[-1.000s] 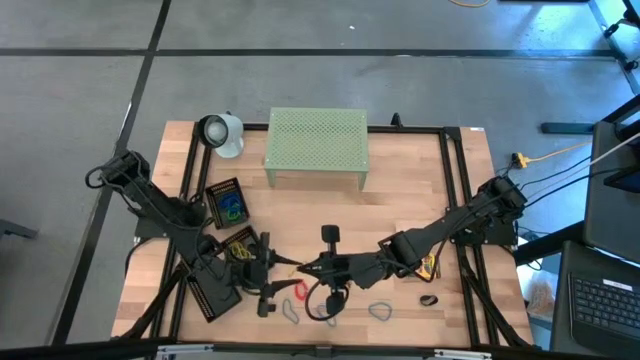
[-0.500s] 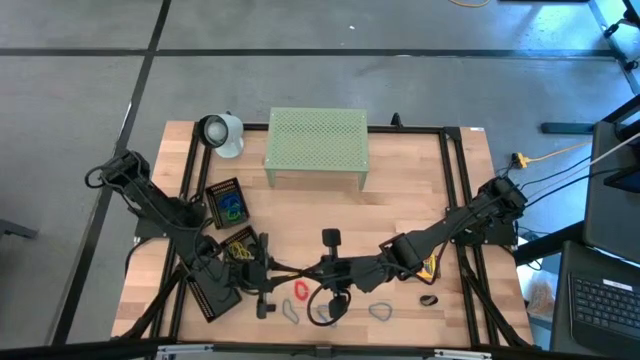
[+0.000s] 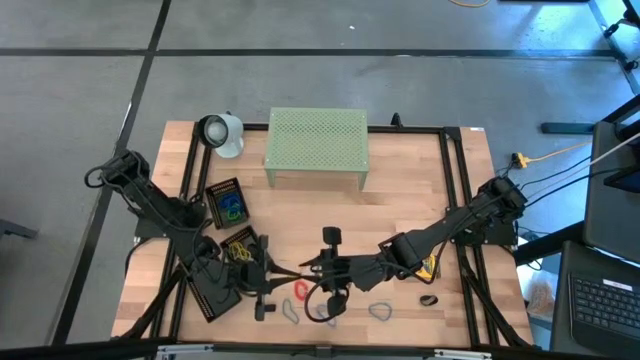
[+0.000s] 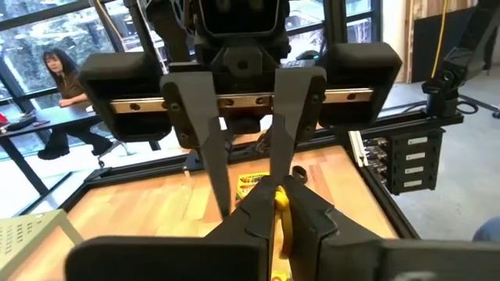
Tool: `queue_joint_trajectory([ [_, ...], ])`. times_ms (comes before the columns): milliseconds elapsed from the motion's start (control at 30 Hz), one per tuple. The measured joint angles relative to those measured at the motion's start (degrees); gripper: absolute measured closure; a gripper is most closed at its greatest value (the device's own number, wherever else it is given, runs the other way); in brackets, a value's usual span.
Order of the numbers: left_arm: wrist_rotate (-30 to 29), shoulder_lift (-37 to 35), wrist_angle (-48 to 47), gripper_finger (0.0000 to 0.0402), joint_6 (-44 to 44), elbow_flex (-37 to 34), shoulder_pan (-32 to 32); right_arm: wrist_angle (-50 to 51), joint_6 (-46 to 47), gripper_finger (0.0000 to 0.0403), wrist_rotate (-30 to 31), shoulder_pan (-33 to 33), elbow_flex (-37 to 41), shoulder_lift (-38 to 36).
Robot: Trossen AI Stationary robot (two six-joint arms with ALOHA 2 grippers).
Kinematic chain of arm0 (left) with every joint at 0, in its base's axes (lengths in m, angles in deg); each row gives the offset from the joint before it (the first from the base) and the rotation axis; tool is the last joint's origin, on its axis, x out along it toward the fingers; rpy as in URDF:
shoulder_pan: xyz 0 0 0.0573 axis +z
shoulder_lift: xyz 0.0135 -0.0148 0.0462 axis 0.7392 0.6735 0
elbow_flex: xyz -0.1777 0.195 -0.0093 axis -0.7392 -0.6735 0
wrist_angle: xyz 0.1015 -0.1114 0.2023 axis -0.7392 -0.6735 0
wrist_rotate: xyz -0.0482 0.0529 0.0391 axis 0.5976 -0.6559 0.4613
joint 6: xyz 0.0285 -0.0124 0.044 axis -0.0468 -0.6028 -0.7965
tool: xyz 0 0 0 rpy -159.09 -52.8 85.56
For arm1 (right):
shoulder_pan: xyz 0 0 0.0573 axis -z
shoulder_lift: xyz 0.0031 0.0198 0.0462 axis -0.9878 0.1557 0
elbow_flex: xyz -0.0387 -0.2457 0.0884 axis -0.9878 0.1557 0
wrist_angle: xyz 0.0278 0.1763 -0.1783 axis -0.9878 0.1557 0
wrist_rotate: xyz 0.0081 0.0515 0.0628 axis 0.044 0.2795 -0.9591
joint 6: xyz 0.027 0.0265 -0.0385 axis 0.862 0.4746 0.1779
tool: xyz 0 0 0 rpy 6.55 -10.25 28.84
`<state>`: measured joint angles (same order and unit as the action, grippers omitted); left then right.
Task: Pick & Place Office Desk Supplies
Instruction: Put the yellow rubber band into the middle black bin
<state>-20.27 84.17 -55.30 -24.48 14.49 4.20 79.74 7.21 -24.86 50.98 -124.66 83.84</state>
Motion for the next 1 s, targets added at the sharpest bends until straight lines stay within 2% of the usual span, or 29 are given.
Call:
queue_joint_trajectory([
  [200,-0.04,0.02,-2.53,0.0399,2.81,0.0,0.0,6.1,0.77,0.0222,0.06,-0.1,-0.02,-1.56],
  [400,-2.8,0.02,-14.37,0.0399,13.76,0.0,0.0,16.59,8.52,0.018,-0.49,-0.17,-0.02,-4.82],
  [500,-3.65,-0.33,-23.18,0.0399,22.65,0.0,0.0,20.93,12.11,0.0174,-0.5,-0.17,-0.02,-5.37],
  [633,-1.62,-2.61,-37.21,0.0399,37.79,0.0,0.0,24.52,13.7,0.0178,-0.49,-0.17,-0.02,-5.4],
  [833,7.75,-6.16,-60.9,0.0399,59.7,0.0,0.0,25.92,15.23,0.019,0.25,-0.2,-0.02,-5.4],
  [1000,14.12,-5.53,-73.32,0.0398,69.25,-0.02,0.0,25.94,15.09,0.0199,0.39,-0.2,-0.02,-5.4],
])
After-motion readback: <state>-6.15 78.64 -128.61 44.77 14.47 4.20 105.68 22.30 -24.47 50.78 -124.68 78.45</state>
